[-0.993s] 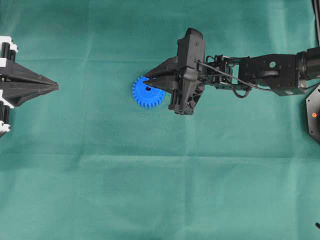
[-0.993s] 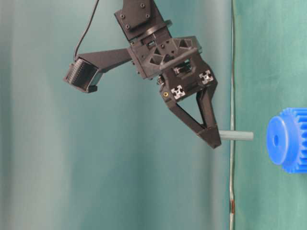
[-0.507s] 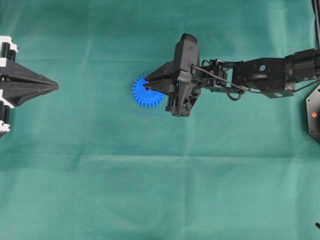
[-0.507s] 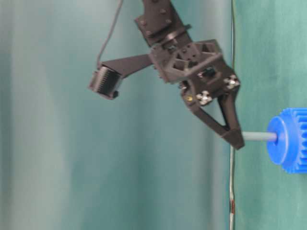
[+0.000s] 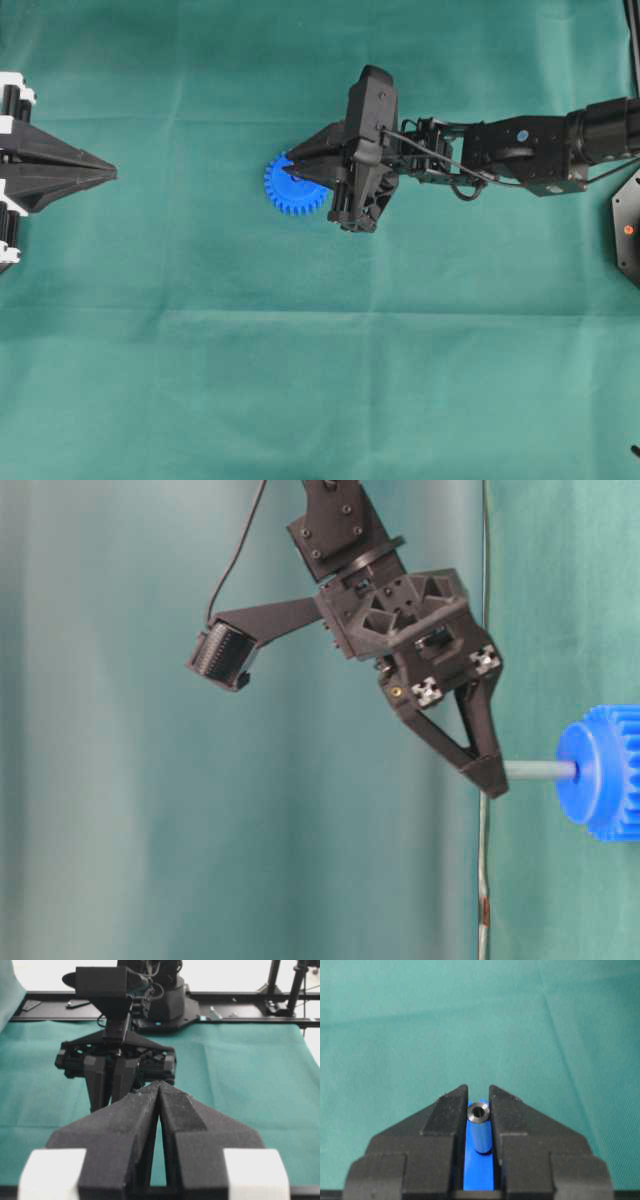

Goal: Insert the shaft placed at a random location into the center hole of the medium gear at another random location.
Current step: 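Align the shaft tip with the gear hole and lower it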

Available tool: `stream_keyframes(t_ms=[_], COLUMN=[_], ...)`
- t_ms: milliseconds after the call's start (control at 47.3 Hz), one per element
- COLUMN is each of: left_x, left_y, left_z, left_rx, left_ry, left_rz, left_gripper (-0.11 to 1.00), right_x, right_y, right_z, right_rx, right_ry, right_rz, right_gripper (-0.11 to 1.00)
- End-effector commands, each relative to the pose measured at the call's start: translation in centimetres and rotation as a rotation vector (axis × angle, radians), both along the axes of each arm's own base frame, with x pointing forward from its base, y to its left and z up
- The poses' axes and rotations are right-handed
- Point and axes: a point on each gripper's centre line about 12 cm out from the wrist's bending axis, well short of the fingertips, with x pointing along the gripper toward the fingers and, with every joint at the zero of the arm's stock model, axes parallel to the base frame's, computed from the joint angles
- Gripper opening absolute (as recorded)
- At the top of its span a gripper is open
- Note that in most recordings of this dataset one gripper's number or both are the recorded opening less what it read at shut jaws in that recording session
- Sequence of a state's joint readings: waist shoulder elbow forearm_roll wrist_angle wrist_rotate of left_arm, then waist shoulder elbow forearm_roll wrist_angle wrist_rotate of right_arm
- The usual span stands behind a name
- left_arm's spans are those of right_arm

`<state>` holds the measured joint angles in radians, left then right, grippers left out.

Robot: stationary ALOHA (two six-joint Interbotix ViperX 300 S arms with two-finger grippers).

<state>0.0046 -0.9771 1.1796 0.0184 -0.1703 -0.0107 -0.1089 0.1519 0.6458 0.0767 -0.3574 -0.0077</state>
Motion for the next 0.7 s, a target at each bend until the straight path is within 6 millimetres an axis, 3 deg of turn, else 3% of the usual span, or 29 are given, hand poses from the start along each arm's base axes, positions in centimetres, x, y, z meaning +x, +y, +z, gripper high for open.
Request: stream_keyframes(t_ms=[0, 380, 676], left_x=[0.3, 0.3, 0.3], left_y=[0.1, 0.0, 0.0], left_z=[0.9, 0.9, 0.9], left_rx=[0.002, 0.002, 0.000], left_ry=[-0.021, -0.021, -0.020], left_rz=[0.002, 0.001, 0.001], left_gripper=[0.00, 0.00, 0.00], right_x=[0.5, 0.5, 1.0], right_y=[0.0, 0.1, -0.1], right_z=[3.4, 3.3, 0.3], right_rx=[-0.021, -0.015, 0.010], right_ry=[-0.090, -0.075, -0.035], right_rz=[0.006, 0.006, -0.013], right_gripper=[0.13, 0.13, 0.13])
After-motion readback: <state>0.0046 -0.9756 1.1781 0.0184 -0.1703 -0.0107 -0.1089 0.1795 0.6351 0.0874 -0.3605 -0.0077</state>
